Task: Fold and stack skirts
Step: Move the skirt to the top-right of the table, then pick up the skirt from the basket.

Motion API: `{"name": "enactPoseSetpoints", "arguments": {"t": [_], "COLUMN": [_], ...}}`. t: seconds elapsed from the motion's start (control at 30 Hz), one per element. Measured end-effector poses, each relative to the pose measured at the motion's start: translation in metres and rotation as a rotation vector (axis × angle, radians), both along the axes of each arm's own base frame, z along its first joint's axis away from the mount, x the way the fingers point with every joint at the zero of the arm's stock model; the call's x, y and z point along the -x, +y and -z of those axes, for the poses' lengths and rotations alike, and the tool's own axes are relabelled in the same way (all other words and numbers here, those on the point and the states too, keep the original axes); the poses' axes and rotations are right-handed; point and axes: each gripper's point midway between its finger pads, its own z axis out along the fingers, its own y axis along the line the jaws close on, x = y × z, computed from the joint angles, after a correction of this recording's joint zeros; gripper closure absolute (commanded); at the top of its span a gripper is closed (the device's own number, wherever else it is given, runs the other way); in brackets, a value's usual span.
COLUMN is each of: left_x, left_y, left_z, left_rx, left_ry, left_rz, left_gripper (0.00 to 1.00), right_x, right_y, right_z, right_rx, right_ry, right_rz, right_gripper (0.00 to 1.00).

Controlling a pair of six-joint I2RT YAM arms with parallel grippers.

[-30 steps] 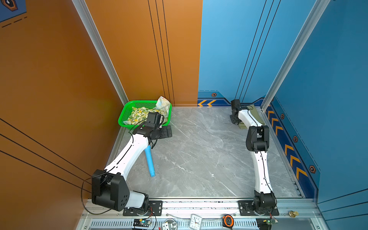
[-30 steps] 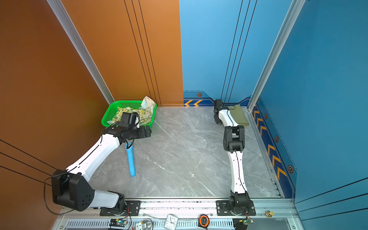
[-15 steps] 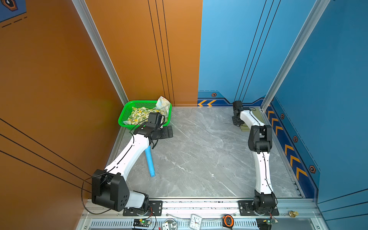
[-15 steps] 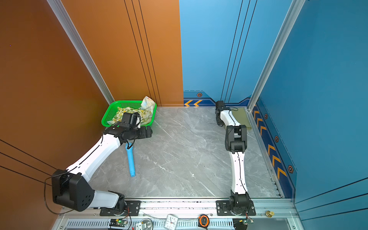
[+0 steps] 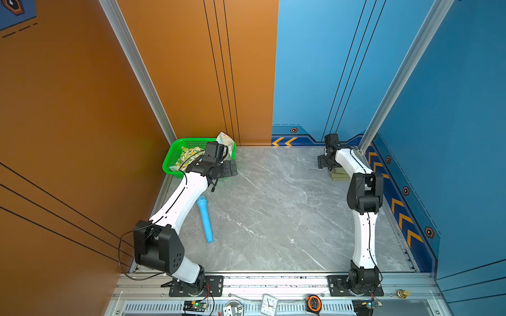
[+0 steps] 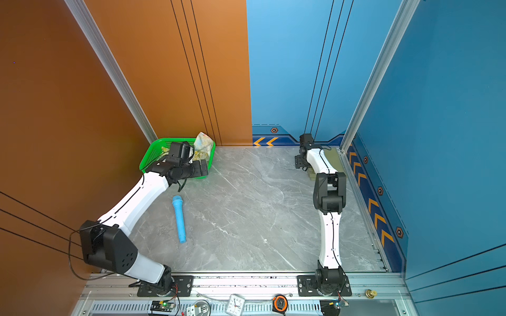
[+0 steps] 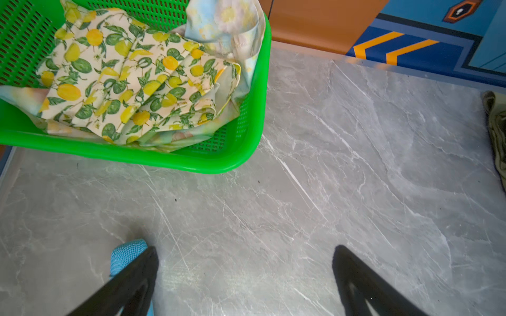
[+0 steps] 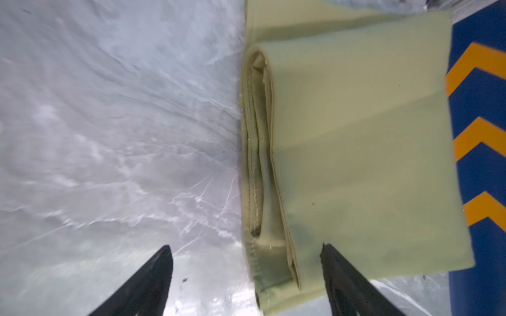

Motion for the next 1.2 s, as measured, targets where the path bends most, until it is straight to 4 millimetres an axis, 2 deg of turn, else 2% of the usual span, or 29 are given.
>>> {"name": "enactPoseSetpoints", "arguments": {"t": [0.2, 0.27, 0.37, 0.43, 0.5, 0.67, 0.77, 0.8, 0.83, 0.9, 1.03, 1.07, 1.1, 1.2], "left_x": [-0.048, -0.065, -0.088, -0.105, -0.121, -0.151, -0.17, -0.176, -0.179, -0.185, -0.192, -0.193, -0.195, -0.198], "left_y": [0.028, 0.034, 0.038, 0.039, 0.038, 0.035, 0.036, 0.037, 0.039, 0.043, 0.051, 0.053, 0.054, 0.057], "left_z": [0.022, 0.031, 0.039, 0.043, 0.048, 0.067, 0.083, 0.089, 0.094, 0.109, 0.13, 0.133, 0.135, 0.129], "left_rx": [-0.075, -0.097, -0.121, -0.136, -0.145, -0.18, -0.202, -0.209, -0.212, -0.219, -0.215, -0.212, -0.206, -0.192], "left_ry": [0.044, 0.06, 0.072, 0.07, 0.068, 0.077, 0.082, 0.085, 0.089, 0.107, 0.134, 0.137, 0.139, 0.125], "left_rz": [-0.096, -0.109, -0.116, -0.115, -0.107, -0.068, -0.048, -0.043, -0.042, -0.04, -0.04, -0.04, -0.042, -0.049], "left_gripper": [0.03, 0.04, 0.05, 0.05, 0.05, 0.04, 0.1, 0.12, 0.2, 0.46, 0.84, 0.96, 1.0, 1.0], "right_x": [0.022, 0.035, 0.047, 0.055, 0.063, 0.068, 0.069, 0.069, 0.071, 0.073, 0.076, 0.077, 0.078, 0.079], "right_y": [0.046, 0.071, 0.112, 0.139, 0.157, 0.166, 0.167, 0.167, 0.167, 0.168, 0.172, 0.174, 0.176, 0.18], "right_z": [-0.083, -0.109, -0.13, -0.134, -0.132, -0.121, -0.121, -0.123, -0.125, -0.131, -0.147, -0.15, -0.152, -0.153], "right_rx": [-0.168, -0.225, -0.292, -0.334, -0.373, -0.416, -0.435, -0.44, -0.442, -0.449, -0.46, -0.461, -0.463, -0.461], "right_ry": [-0.236, -0.318, -0.392, -0.412, -0.416, -0.402, -0.406, -0.41, -0.413, -0.425, -0.458, -0.465, -0.469, -0.471], "right_rz": [0.003, -0.018, -0.071, -0.113, -0.139, -0.137, -0.133, -0.133, -0.132, -0.134, -0.148, -0.152, -0.157, -0.163], "right_gripper": [0.16, 0.16, 0.16, 0.16, 0.16, 0.17, 0.17, 0.17, 0.17, 0.17, 0.17, 0.17, 0.18, 0.18]}}
